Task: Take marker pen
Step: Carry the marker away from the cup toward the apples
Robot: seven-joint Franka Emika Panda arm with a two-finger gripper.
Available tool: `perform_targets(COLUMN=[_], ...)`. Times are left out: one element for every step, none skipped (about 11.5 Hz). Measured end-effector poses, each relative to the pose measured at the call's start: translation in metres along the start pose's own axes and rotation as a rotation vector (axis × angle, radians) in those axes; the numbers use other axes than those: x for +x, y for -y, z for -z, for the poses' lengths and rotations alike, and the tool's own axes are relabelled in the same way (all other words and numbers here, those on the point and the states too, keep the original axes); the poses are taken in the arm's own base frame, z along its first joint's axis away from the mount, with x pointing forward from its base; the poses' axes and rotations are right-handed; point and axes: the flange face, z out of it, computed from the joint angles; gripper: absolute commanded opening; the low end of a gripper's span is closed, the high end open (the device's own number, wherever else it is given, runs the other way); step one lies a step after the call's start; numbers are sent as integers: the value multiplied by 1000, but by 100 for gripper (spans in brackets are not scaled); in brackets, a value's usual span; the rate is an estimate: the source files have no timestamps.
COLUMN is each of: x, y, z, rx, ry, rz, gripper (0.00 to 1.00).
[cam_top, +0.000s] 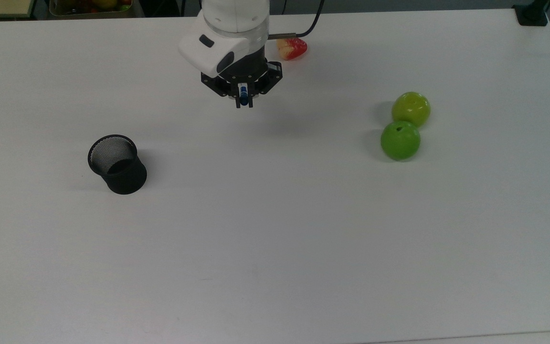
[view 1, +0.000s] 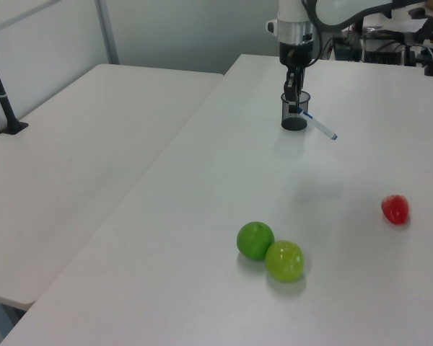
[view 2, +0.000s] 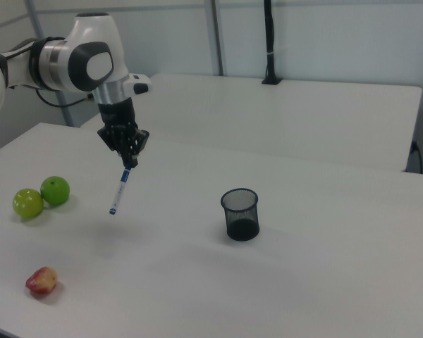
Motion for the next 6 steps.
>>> perform_targets(x=[-1, -1, -1, -2, -2, -1], y=[5, 9, 12, 15, 16, 16], z=[-5, -11, -17, -24, -31, -36], rx=[2, 3, 3, 3, 3, 3], ry=[11, 21, 32, 40, 41, 39], rz=[8, 14, 19, 19, 16, 15], gripper=[7, 7, 7, 7, 7, 7])
